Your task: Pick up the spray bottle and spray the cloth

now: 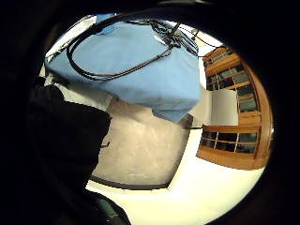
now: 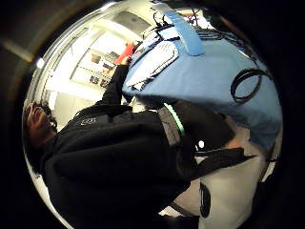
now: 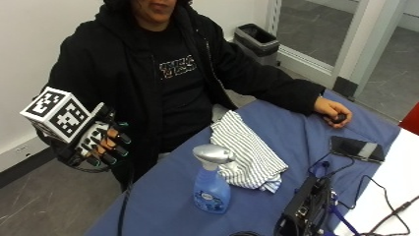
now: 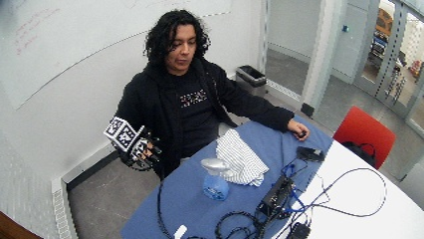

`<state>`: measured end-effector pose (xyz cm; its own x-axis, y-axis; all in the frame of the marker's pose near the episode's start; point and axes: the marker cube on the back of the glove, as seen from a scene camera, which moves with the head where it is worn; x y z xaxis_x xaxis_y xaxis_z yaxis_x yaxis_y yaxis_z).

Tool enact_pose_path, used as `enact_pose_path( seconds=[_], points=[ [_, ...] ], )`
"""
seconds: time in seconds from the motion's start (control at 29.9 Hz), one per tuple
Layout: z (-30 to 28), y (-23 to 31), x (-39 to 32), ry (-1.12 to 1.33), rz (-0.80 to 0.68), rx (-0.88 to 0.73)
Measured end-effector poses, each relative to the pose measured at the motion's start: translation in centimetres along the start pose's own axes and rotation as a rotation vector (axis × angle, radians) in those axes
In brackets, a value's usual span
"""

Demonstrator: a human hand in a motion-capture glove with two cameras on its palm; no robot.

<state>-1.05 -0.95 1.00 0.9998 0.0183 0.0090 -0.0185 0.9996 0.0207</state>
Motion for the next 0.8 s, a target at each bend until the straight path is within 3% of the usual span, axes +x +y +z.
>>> enact_pose_path(
  seconds=[0.4,0.6,0.8],
  points=[
    [-0.7,0.4,1.2,-0.013,-0.024,-0.019],
    [1.4,-2.7,-1.1,-0.04,0.011,0.024],
    [-0.1,-2.2,1.6,-0.056,-0.043,-0.029]
  ],
)
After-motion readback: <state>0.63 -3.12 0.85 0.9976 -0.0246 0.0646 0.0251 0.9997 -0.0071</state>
